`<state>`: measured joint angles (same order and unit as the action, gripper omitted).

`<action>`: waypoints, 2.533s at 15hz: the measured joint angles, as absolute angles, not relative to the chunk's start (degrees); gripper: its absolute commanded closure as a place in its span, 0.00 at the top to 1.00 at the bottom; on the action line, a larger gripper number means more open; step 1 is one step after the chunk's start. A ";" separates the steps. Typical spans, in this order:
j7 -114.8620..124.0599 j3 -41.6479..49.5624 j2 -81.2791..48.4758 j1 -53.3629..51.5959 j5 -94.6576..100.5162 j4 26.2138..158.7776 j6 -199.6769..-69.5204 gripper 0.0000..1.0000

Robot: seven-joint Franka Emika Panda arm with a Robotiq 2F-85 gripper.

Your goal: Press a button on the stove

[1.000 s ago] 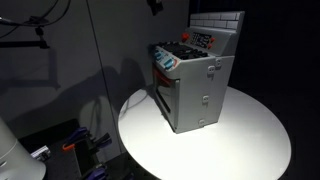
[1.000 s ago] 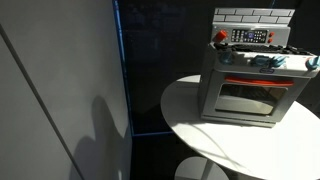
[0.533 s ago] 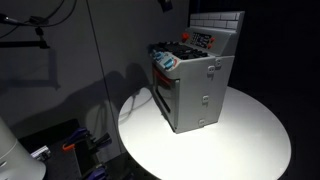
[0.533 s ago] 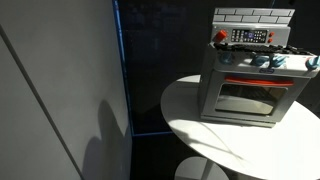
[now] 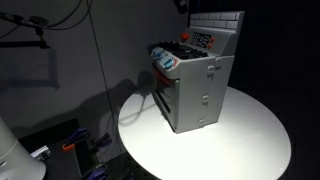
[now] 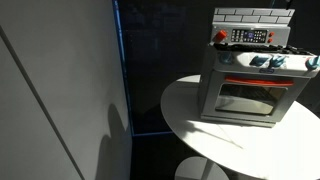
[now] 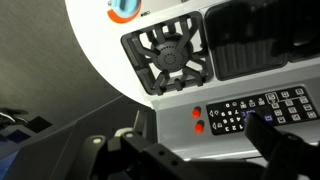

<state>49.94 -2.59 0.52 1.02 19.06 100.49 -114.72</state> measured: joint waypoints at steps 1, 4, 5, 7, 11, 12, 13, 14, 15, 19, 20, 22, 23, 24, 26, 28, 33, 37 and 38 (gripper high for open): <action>50.61 -2.22 -0.46 1.02 19.40 99.96 -114.85 1.00; 51.70 -1.12 -3.27 1.00 19.60 98.40 -116.01 1.00; 51.80 -0.78 -4.14 1.00 19.60 97.91 -116.71 1.00; 51.94 -0.12 -5.87 0.97 19.60 96.92 -118.26 1.00; 52.41 1.08 -9.00 0.83 19.60 94.85 -119.99 1.00; 52.56 1.37 -9.72 0.75 19.60 94.40 -120.08 1.00; 52.69 1.64 -10.36 0.69 19.60 94.03 -120.17 1.00; 52.77 1.87 -10.95 0.64 19.60 93.65 -120.22 1.00; 52.79 2.11 -11.55 0.57 19.60 93.18 -120.23 1.00; 52.89 3.11 -13.56 0.12 19.60 91.52 -120.24 1.00; 53.04 3.39 -13.96 -0.03 19.60 91.25 -120.24 1.00; 53.60 3.77 -14.52 -0.15 19.60 90.90 -120.24 1.00; 53.90 3.96 -14.75 -0.18 19.60 90.75 -120.24 1.00; 54.12 4.17 -14.90 -0.23 19.60 90.64 -120.24 1.00; 54.62 4.55 -15.11 -0.27 19.60 90.53 -120.23 1.00; 54.92 4.88 -15.25 -0.28 19.60 90.51 -120.23 1.00; 55.14 5.43 -15.47 -0.28 19.60 90.51 -120.20 1.00; 55.37 5.61 -15.69 -0.28 19.60 90.51 -120.15 1.00; 55.45 5.63 -15.76 -0.28 19.60 90.51 -120.13 1.00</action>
